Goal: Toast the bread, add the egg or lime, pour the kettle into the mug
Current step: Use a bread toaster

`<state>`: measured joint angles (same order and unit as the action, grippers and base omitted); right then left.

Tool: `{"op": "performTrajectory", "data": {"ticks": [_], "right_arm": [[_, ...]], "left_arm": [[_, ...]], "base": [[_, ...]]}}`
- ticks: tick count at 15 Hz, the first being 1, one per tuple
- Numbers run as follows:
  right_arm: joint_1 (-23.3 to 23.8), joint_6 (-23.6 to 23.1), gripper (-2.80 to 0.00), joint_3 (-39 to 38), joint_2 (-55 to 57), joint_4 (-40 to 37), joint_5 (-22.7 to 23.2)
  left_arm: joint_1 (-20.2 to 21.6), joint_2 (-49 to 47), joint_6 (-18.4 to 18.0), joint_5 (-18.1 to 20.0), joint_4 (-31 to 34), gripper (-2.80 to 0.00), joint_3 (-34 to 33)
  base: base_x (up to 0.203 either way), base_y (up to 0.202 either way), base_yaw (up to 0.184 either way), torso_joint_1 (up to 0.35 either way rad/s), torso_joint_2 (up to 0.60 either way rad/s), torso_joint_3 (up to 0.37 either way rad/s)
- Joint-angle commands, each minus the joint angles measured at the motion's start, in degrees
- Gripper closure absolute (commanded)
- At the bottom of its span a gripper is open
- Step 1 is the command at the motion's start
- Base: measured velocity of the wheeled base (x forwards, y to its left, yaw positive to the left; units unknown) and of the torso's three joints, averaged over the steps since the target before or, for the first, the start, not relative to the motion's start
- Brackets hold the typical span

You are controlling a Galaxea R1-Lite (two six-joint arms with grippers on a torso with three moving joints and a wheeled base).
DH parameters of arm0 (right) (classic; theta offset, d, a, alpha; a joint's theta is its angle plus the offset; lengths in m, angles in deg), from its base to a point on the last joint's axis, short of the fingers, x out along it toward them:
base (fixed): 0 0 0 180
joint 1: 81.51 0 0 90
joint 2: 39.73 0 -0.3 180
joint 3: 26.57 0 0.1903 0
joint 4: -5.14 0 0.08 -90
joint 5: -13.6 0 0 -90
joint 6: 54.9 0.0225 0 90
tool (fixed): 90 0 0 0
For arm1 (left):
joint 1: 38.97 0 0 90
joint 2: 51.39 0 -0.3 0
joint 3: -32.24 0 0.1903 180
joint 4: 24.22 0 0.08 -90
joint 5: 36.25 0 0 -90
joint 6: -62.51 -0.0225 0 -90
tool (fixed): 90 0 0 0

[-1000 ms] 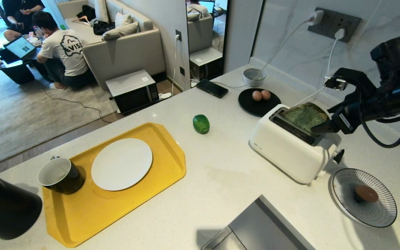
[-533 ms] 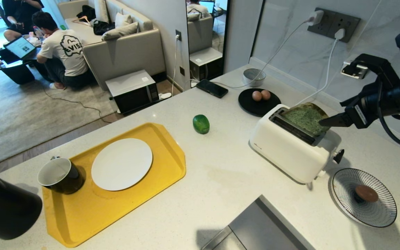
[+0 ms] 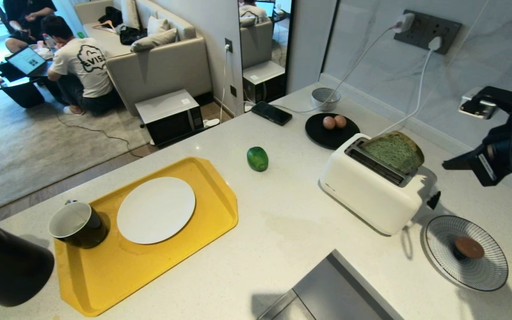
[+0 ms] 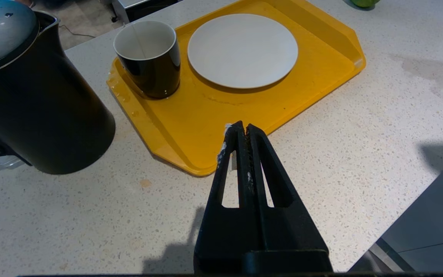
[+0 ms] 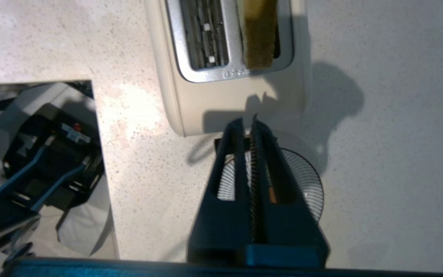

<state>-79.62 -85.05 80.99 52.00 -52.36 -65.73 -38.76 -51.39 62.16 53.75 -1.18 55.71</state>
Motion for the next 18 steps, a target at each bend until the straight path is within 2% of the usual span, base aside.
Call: {"op": "performTrajectory", "data": {"ticks": [1, 6, 9, 13, 18], "right_arm": [[0.56, -0.25, 0.00, -2.25, -1.40, -0.23, 0.09], [0.58, -0.59, 0.00, -4.07, -0.36, -0.14, 0.06], [0.40, -1.03, 0.00, -2.65, 2.25, 0.56, 0.06], [0.34, -1.75, 0.00, -2.15, 5.71, 6.11, -0.45], [0.31, -1.68, 0.00, 1.36, 8.15, 6.18, -0.40]], "left_arm": [[0.03, -0.07, 0.00, 0.00, -0.02, 0.00, -0.01], [0.04, -0.09, 0.00, 0.00, -0.02, 0.00, -0.01], [-0.04, -0.08, 0.00, 0.00, -0.02, 0.00, -0.01], [0.04, -0.09, 0.00, 0.00, -0.02, 0.00, -0.01], [0.04, -0.09, 0.00, 0.00, -0.02, 0.00, -0.01]], "base": [[0.000, 0.000, 0.000, 0.000, 0.00, 0.000], [0.000, 0.000, 0.000, 0.000, 0.00, 0.000], [0.000, 0.000, 0.000, 0.000, 0.00, 0.000], [0.000, 0.000, 0.000, 0.000, 0.00, 0.000], [0.000, 0.000, 0.000, 0.000, 0.00, 0.000]]}}
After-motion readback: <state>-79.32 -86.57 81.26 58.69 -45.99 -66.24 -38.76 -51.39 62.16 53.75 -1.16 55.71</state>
